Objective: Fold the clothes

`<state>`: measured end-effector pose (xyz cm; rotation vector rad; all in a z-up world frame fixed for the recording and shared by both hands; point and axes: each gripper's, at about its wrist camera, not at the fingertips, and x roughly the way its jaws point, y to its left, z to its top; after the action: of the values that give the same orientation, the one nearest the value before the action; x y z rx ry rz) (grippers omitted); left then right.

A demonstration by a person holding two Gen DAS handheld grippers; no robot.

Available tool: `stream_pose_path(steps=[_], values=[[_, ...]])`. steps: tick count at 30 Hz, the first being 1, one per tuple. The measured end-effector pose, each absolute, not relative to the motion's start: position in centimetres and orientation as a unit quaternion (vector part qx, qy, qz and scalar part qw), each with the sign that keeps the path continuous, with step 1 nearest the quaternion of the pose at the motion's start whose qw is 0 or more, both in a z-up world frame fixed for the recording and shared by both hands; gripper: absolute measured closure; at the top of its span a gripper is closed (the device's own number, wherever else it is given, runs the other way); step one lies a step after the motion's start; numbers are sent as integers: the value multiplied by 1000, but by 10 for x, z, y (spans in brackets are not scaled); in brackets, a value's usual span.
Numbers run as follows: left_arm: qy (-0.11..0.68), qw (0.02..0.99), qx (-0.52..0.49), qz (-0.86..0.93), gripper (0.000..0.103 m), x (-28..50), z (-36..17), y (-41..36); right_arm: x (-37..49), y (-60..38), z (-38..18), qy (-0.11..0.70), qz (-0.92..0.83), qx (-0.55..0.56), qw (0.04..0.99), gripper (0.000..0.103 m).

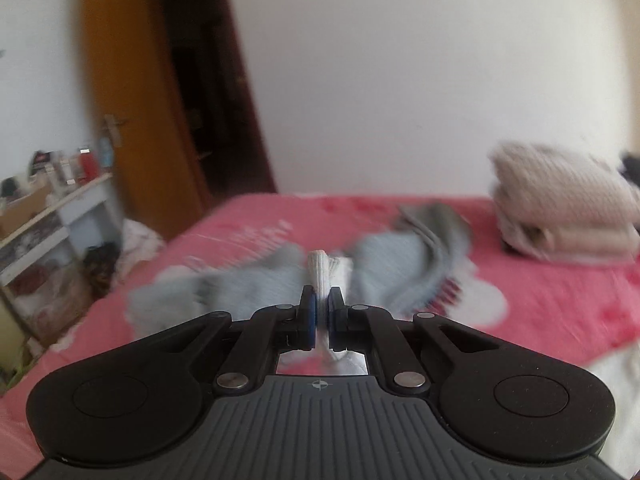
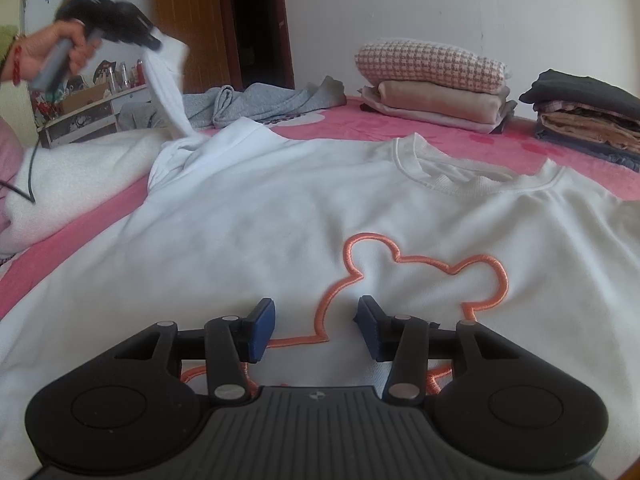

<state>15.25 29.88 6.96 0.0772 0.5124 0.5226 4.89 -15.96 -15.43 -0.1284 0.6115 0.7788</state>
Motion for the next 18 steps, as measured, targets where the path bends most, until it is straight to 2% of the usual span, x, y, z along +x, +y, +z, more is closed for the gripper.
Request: stream_pose_path(steps=[4, 9, 16, 18], values=[[244, 919, 4, 309, 98, 143, 77, 344, 49, -159, -154, 293, 376, -62, 877, 51], [279, 883, -6, 376, 98, 134, 48, 389, 48, -157, -154, 292, 378, -67, 876, 48], [319, 843, -6, 434, 98, 112, 35, 403, 47, -155, -154, 292, 378, -72, 876, 46], [355, 821, -7, 447, 98, 107, 35, 408, 48, -155, -155, 292, 379, -72, 876, 46]])
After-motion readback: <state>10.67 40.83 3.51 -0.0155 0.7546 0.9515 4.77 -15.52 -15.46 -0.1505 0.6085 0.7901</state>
